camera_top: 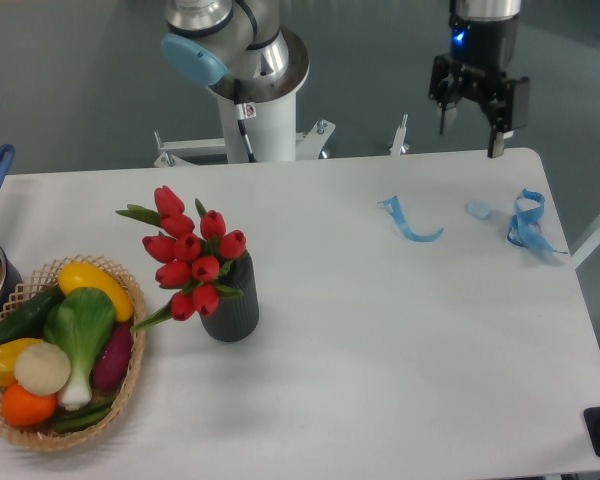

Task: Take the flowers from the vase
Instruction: 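Move the open gripper toward the red tulips in the grey vase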

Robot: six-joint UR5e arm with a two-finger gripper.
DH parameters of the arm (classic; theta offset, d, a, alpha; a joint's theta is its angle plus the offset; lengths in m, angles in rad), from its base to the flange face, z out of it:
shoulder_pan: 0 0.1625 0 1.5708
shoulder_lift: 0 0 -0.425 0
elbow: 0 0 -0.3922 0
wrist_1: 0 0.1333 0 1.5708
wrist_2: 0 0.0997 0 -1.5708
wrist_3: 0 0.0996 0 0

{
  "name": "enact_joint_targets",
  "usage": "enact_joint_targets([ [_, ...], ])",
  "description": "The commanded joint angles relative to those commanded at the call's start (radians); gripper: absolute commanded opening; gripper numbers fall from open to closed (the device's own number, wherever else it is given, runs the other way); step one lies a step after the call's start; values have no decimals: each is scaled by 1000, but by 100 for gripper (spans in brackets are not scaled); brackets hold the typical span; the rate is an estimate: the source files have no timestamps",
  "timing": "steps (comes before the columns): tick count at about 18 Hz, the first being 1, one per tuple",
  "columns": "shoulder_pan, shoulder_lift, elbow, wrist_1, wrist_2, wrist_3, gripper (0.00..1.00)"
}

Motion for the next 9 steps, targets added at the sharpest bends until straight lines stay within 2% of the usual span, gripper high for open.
enact_joint_targets([
  [6, -106, -37, -8, 0, -83, -279, 100],
  [9, -167, -40, -44, 0, -126, -330, 100],
])
